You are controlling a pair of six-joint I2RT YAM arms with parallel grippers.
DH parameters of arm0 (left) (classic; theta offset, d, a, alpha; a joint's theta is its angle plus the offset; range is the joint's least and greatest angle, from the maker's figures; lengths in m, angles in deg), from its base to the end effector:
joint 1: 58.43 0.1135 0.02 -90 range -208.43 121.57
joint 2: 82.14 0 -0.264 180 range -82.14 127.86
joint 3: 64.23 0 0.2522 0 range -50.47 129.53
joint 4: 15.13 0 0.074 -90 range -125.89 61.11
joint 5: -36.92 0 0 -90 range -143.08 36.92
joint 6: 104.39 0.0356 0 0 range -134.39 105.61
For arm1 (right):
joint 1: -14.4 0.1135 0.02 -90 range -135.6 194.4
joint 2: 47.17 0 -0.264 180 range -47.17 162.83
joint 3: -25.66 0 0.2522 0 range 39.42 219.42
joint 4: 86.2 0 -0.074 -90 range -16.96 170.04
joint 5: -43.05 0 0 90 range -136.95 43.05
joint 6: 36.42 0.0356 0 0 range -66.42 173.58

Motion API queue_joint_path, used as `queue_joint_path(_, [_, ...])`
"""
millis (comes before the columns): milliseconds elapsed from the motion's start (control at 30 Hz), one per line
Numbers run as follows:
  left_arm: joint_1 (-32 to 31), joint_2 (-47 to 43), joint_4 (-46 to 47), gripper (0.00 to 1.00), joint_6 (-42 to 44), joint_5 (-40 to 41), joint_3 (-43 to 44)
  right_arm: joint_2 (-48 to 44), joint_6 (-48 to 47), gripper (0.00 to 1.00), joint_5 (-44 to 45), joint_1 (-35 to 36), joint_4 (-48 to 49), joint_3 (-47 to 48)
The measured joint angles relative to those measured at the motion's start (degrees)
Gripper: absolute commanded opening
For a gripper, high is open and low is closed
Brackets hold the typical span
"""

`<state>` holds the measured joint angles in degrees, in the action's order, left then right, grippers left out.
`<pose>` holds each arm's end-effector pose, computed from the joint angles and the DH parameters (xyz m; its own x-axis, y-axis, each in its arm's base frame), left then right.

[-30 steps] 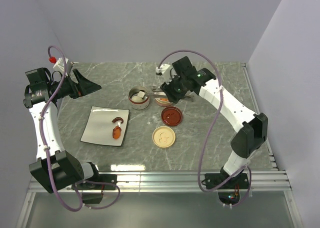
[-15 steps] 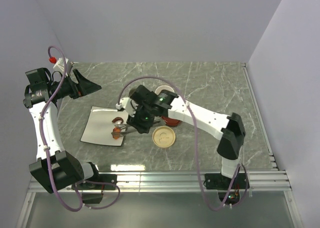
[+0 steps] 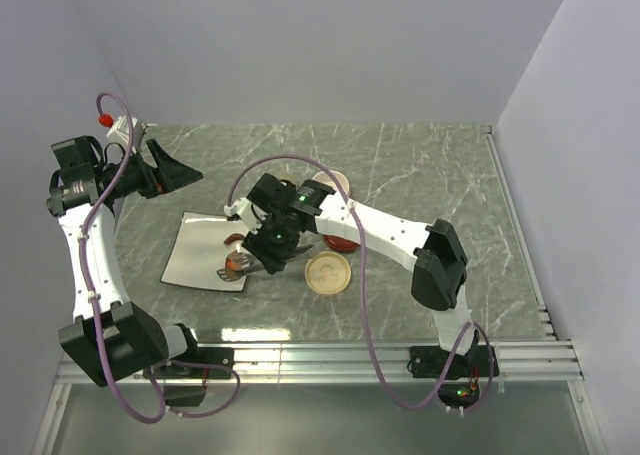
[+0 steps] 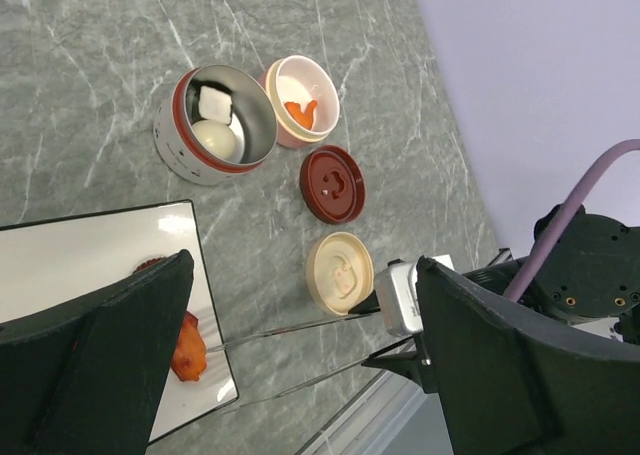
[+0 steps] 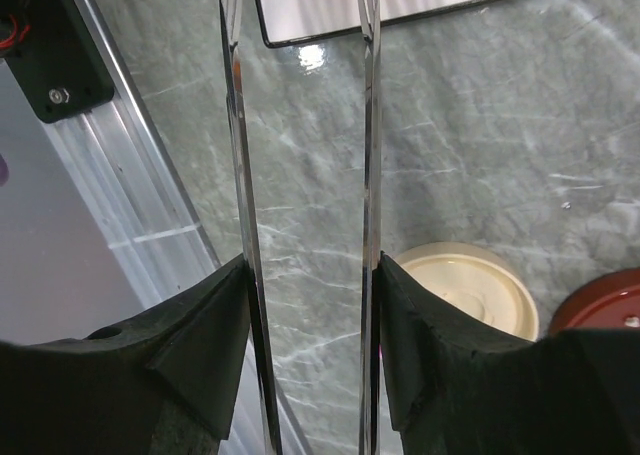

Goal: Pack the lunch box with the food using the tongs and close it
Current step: Pick up the food using the clamp

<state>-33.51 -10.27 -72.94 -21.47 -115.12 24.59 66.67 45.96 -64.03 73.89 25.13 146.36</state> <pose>0.2379 0.0758 0.3786 -0.6391 -0.3607 -0.6793 0.3320 0.6673 -0.6667 0.2083 0.3742 0.2899 -0.3250 -0.8011 -0.5026 -0.9454 0.2618 0.1939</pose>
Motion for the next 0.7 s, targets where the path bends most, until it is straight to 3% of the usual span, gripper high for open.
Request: queue_joint_path(700, [0.0,-0.4,-0.3,0.99,0.6,0.4,-1.6,1.9,5.9,0.62,3.0,-0.4,0.4,0.4])
